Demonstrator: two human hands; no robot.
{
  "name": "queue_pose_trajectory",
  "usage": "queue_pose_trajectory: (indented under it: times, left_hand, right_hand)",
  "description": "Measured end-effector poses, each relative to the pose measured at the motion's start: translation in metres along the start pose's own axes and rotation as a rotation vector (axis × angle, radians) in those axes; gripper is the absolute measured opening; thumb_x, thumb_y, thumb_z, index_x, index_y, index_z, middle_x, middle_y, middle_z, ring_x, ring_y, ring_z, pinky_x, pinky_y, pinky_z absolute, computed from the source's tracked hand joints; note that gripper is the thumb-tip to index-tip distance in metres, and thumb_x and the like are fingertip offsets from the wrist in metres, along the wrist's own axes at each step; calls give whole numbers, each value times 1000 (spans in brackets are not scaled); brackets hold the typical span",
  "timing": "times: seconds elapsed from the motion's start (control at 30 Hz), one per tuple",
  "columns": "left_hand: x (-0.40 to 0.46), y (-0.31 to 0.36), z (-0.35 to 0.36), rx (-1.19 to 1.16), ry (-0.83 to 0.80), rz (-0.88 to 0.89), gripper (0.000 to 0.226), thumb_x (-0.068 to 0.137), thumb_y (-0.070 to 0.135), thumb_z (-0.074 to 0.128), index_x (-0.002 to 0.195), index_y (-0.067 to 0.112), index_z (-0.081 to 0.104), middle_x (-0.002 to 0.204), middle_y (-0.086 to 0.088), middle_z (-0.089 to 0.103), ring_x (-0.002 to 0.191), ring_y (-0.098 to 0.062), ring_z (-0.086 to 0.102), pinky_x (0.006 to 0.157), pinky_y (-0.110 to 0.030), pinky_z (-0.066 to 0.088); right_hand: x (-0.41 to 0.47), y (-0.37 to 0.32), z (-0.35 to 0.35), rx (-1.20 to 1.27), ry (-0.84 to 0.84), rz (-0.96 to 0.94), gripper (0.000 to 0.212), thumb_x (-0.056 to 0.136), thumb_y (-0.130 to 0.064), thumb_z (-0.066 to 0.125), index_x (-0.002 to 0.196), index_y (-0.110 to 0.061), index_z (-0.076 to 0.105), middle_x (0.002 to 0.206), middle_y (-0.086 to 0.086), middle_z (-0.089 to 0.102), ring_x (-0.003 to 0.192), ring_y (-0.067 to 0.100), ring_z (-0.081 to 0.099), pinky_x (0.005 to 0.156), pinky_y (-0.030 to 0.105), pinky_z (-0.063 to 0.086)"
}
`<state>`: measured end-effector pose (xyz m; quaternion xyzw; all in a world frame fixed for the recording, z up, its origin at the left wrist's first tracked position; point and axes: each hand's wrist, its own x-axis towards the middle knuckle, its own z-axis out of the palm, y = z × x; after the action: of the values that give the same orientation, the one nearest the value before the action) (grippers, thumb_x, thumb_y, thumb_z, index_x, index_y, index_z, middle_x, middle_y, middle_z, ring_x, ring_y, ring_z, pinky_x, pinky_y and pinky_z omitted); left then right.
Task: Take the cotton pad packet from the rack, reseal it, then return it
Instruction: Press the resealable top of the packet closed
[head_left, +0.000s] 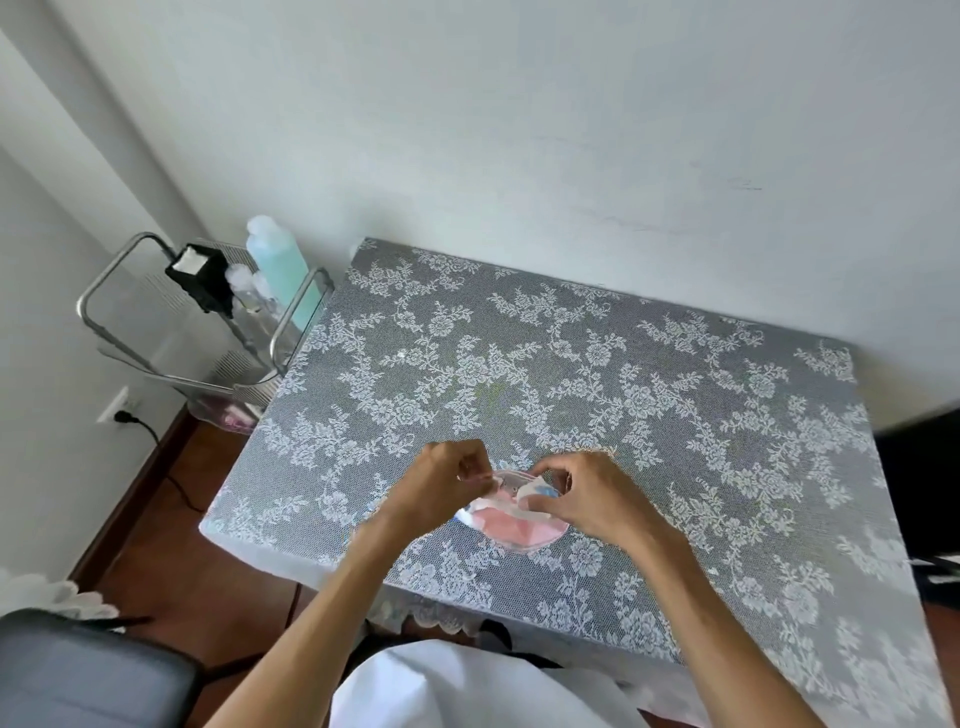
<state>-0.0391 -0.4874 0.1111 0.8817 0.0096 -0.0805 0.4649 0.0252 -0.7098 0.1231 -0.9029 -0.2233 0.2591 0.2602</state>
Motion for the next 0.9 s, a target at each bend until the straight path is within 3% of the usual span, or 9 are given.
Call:
queue_pose_trajectory:
  times: [0.13, 0.2, 0.3, 0.4, 0.47, 0.6, 0.73, 0.8, 0.9]
  left_hand:
    - [1, 3, -7, -47, -64, -20, 5, 86, 23, 72, 88, 23, 68, 79, 4, 70, 71, -11, 64, 64, -27, 56]
    - [0, 3, -16, -116, -168, -38, 14, 89, 21, 69, 101, 16, 70, 90, -4, 72, 82, -18, 68, 73, -30, 58]
    - [-3, 3, -26, -219, -260, -42, 27, 88, 10, 69, 116, 7, 67, 102, -14, 71, 91, -17, 68, 79, -23, 56]
    - [-2, 5, -28, -198, -241, -41, 28, 85, 6, 71, 113, 6, 68, 101, -19, 69, 92, -25, 67, 82, -29, 58]
    - [-1, 5, -26, -169, -211, -46, 24, 83, 7, 73, 107, 11, 71, 96, -15, 69, 86, -22, 66, 82, -31, 58]
    - [0, 3, -18, -50, -138, -34, 21, 83, 9, 73, 98, 24, 71, 85, 0, 66, 74, -7, 60, 69, -17, 54]
    - [4, 6, -13, -5, -70, -20, 21, 84, 8, 71, 96, 25, 71, 78, 9, 64, 69, 2, 57, 63, -9, 48]
    - [6, 8, -12, -6, -91, -34, 17, 85, 13, 71, 98, 23, 70, 81, 9, 66, 75, -4, 63, 67, -12, 53]
    - [7, 5, -16, 6, -189, -93, 13, 87, 27, 70, 98, 20, 71, 89, 6, 71, 83, -9, 67, 76, -26, 58]
  right_hand:
    - [3, 0, 3, 26, 33, 17, 21, 84, -35, 72, 102, -26, 70, 69, -10, 60, 47, 2, 45, 37, 13, 31]
    - [2, 0, 2, 47, 39, 30, 19, 84, -33, 71, 101, -24, 71, 67, -10, 58, 44, 2, 43, 34, 11, 30]
    - [2, 2, -1, 88, 32, 51, 17, 85, -28, 72, 101, -24, 70, 69, -9, 57, 45, 0, 46, 34, 9, 33]
    - [2, 1, -2, 84, 7, 56, 17, 84, -27, 72, 101, -24, 69, 73, -5, 60, 46, 2, 49, 35, 10, 34]
    - [3, 1, -2, 85, 5, 70, 17, 84, -27, 72, 100, -25, 69, 74, -3, 61, 45, 4, 49, 35, 10, 35]
    - [3, 4, -2, 53, -3, 82, 19, 84, -30, 72, 102, -27, 69, 71, -4, 62, 46, 4, 48, 37, 15, 38]
    - [4, 5, 0, -10, -3, 47, 31, 81, -34, 75, 111, -32, 66, 78, -7, 62, 52, 4, 50, 42, 17, 42]
    - [5, 3, 0, -60, 27, 12, 27, 81, -36, 73, 107, -33, 67, 91, -9, 63, 61, 7, 58, 49, 21, 52]
    - [7, 2, 0, -27, 65, 4, 16, 85, -33, 70, 100, -31, 69, 87, -11, 62, 57, 9, 61, 44, 25, 54]
